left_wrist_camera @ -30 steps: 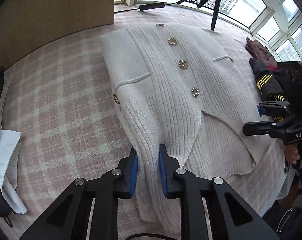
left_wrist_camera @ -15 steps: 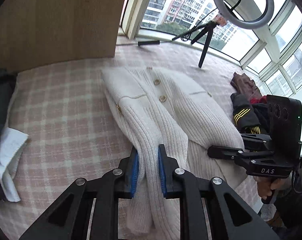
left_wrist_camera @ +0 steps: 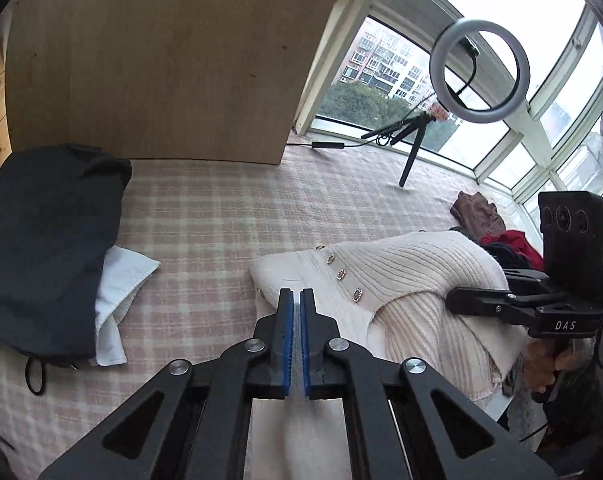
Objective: Fold clothes
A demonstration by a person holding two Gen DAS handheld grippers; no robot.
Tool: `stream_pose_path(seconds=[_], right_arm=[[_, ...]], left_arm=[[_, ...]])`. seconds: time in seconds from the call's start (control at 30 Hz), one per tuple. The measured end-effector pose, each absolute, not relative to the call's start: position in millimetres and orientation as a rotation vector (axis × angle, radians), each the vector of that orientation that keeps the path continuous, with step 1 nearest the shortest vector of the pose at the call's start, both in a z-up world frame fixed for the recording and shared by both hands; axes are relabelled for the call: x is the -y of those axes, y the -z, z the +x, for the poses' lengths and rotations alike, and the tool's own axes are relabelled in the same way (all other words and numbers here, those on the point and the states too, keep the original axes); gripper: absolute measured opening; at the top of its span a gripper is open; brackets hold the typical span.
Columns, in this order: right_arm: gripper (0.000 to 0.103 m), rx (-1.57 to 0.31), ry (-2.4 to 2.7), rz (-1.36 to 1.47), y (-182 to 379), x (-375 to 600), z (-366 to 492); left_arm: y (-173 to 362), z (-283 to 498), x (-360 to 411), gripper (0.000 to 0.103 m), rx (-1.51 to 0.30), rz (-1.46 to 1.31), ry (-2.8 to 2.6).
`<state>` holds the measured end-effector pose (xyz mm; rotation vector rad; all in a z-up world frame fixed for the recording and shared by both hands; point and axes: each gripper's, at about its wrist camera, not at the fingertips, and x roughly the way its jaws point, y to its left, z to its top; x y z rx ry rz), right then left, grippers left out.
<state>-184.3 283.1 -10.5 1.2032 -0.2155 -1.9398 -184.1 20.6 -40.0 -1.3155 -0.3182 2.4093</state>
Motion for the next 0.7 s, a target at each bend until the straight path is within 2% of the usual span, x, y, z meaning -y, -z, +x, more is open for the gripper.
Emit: stream_pose_path(seconds=[0.07,0.2,0.4,0.43,0.6,0.7], right_arm=[[0.025,0.202,1.948,1.185,0,-261,-191],[0.025,0.041,2.03,1.253,4,-223,-187],[0.025,0.01,2.099,1.414,43,-249,-168],[0.025,0.015,2.106,1.435,47,-258,-167],[0.025,0.066,2.108,1.531,72,-298,-163],[0.025,0.053,2.09,1.566,89,-309,-160]], left_arm=[[38,-192,-3,0.003,0.314,-1.312,-2.397],[47,-200,25,0.003,0.249,-1.391,-2.351],[75,-172,39,0.002,0.238,-1.428,-2.242],[82,-169,36,0.004,0.233,-1.445,-2.232],[124,-162,20,0.03,0.255,-1.58,-2.187],[154,-158,6,0.031,0.26,-1.693,-2.146]])
